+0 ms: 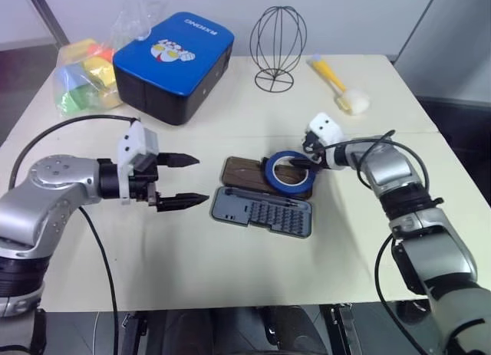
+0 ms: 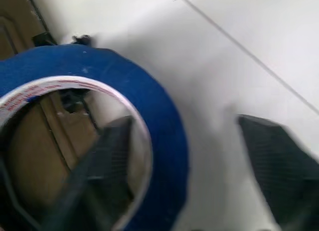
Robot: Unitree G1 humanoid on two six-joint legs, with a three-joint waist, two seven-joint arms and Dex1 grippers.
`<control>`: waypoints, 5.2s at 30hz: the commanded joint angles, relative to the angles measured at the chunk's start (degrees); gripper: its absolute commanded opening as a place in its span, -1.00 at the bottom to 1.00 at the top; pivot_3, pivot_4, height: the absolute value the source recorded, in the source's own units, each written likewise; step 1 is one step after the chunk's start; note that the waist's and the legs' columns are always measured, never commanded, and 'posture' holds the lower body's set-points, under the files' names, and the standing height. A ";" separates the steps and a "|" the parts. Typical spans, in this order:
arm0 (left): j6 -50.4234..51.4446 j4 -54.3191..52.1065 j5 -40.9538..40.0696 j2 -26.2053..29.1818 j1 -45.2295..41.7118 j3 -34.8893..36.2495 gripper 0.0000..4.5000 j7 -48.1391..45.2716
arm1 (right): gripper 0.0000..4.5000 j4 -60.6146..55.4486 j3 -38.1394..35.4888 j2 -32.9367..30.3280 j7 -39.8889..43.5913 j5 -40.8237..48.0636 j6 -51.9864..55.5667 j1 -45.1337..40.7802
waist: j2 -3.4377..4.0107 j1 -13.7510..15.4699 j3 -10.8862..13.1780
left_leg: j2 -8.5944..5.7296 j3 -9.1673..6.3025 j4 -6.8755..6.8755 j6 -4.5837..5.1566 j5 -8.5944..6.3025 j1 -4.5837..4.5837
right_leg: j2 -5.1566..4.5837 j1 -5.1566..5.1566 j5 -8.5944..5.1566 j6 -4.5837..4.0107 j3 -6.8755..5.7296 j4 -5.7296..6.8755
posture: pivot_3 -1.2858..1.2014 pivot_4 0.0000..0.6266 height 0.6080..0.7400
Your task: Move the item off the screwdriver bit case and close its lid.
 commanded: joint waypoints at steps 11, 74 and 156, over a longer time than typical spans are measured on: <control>-1.70 -0.27 0.72 -0.99 -1.67 -0.67 1.00 -0.68 | -0.19 -21.66 -12.28 -16.06 4.04 2.43 9.46 12.28 | 0.11 1.51 0.06 | -0.04 -0.07 0.12 -0.01 0.00 -0.20 | -0.07 -0.02 0.00 0.01 -0.11 -0.02 | 0.03 -0.52 0.95; -5.40 2.69 4.62 -1.83 -3.90 -0.52 1.00 -1.12 | 0.02 16.20 -5.48 2.53 0.11 -3.96 -5.96 -9.23 | 0.17 -1.43 0.11 | -0.02 -0.06 0.60 0.01 0.00 0.23 | 0.04 0.22 0.00 0.03 0.04 0.60 | 0.03 -0.52 0.95; -10.37 10.79 9.74 -4.96 -11.39 -3.90 1.00 -3.82 | 0.51 33.26 -4.45 5.46 3.67 -12.38 -12.37 -14.40 | 0.04 -1.44 0.02 | -0.03 -0.11 0.56 -0.02 0.02 0.32 | 0.02 0.37 -0.01 0.03 -0.02 0.56 | 0.03 -0.52 0.95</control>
